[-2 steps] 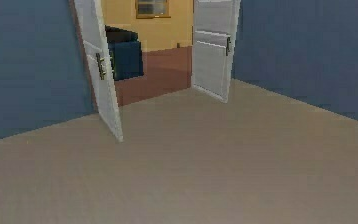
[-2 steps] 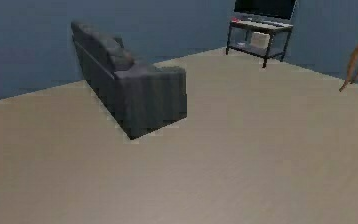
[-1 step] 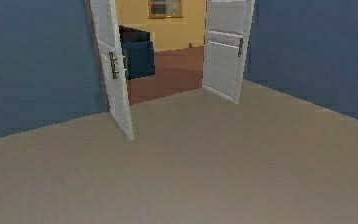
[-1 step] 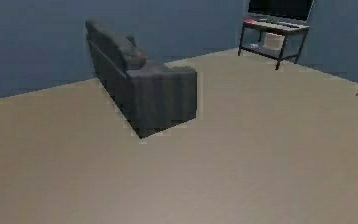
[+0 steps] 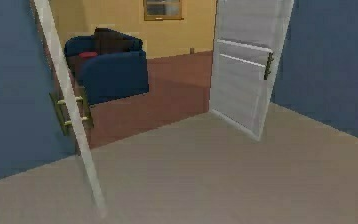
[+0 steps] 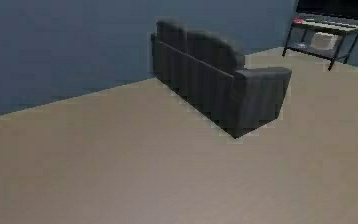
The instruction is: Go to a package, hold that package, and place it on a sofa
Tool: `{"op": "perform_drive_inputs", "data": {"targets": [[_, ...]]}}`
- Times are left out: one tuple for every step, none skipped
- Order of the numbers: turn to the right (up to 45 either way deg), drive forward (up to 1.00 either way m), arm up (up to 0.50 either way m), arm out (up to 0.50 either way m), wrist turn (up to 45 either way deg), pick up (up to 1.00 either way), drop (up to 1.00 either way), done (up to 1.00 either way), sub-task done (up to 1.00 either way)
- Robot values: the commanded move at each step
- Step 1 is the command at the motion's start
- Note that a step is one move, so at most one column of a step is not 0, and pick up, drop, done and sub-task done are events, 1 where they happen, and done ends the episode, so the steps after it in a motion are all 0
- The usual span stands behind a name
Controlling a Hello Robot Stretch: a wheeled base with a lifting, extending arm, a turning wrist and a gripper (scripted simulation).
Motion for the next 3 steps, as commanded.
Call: {"op": "perform_drive_inputs", "data": {"targets": [[0.0, 1.0, 0.0, 0.0, 0.0, 0.0, 0.0, 0.0, 0.0], [0.0, 1.0, 0.0, 0.0, 0.0, 0.0, 0.0, 0.0, 0.0], [0.0, 1.0, 0.0, 0.0, 0.0, 0.0, 0.0, 0.0, 0.0]]}}
